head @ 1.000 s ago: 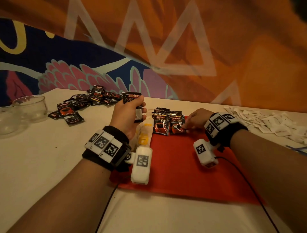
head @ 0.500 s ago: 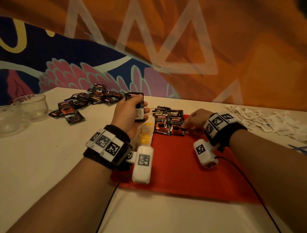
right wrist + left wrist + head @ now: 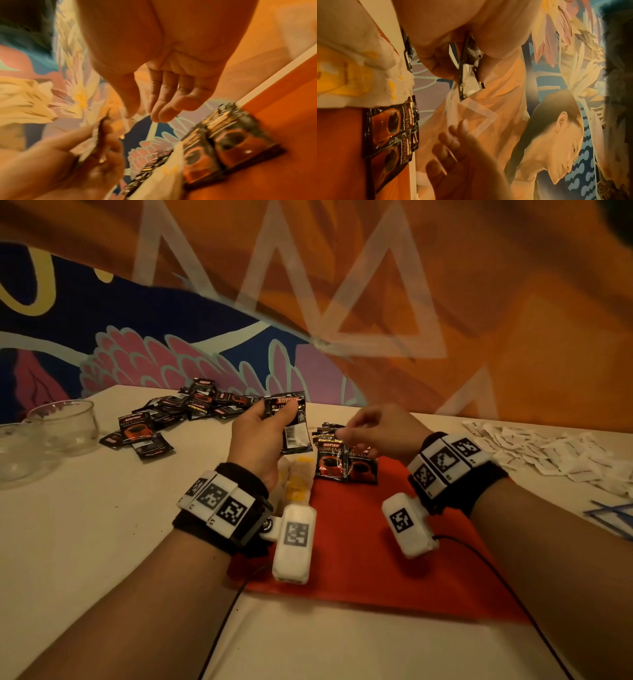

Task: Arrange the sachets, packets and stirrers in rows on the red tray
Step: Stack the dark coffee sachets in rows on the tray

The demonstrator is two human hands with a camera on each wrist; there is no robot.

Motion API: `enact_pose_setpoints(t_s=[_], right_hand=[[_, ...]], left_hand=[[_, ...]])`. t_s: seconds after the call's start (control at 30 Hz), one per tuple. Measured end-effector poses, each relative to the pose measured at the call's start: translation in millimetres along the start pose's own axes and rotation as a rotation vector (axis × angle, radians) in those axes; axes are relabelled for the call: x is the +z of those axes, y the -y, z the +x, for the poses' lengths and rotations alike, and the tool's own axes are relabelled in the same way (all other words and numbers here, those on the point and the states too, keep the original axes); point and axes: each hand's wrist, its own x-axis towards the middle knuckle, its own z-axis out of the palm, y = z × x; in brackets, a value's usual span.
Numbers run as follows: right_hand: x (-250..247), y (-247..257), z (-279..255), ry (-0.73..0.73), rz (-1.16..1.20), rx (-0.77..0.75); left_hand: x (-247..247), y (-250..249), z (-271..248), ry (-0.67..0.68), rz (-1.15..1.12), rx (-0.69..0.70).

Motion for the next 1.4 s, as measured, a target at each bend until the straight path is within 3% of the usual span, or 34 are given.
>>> enact_pose_setpoints(t_s=[0.13, 0.23, 0.5, 0.67, 0.83, 0.93, 1.07, 1.2, 1.3, 1.4], right_hand=[[21, 23, -13, 0.122, 0.076, -0.089], [28, 25, -12, 0.083, 0.056, -0.097], [24, 19, -15, 0.047, 0.058, -0.110], [25, 27, -17, -0.192, -0.136, -0.214], [34, 41, -25, -0.222, -0.456, -0.438], [38, 41, -26, -0.207, -0.502, -0.533], [37, 37, -23, -0.197, -0.321, -0.390], [33, 34, -17, -0.215, -0.151, -0.234], [29, 30, -17, -0.164, -0.044, -0.216], [25, 27, -18, -0.125, -0.042, -0.238]], left_hand=[[3, 1, -5, 0.034, 0.005, 0.009], [5, -5, -7, 0.075, -0.057, -0.016], [5, -4, -6, 0.019, -0.089, -0.029], [2, -4, 0, -0.135, 0.061, 0.021], [3, -10, -5, 0.084, -0.044, -0.019], [2, -10, -5, 0.046, -0.052, 0.010], [0, -8, -3, -0.023, -0.053, 0.057], [-1, -9, -4, 0.047, -0.135, 0.014], [-1, -13, -6, 0.106, -0.199, -0.024], [-1, -13, -5, 0.081, -0.127, 0.012]])
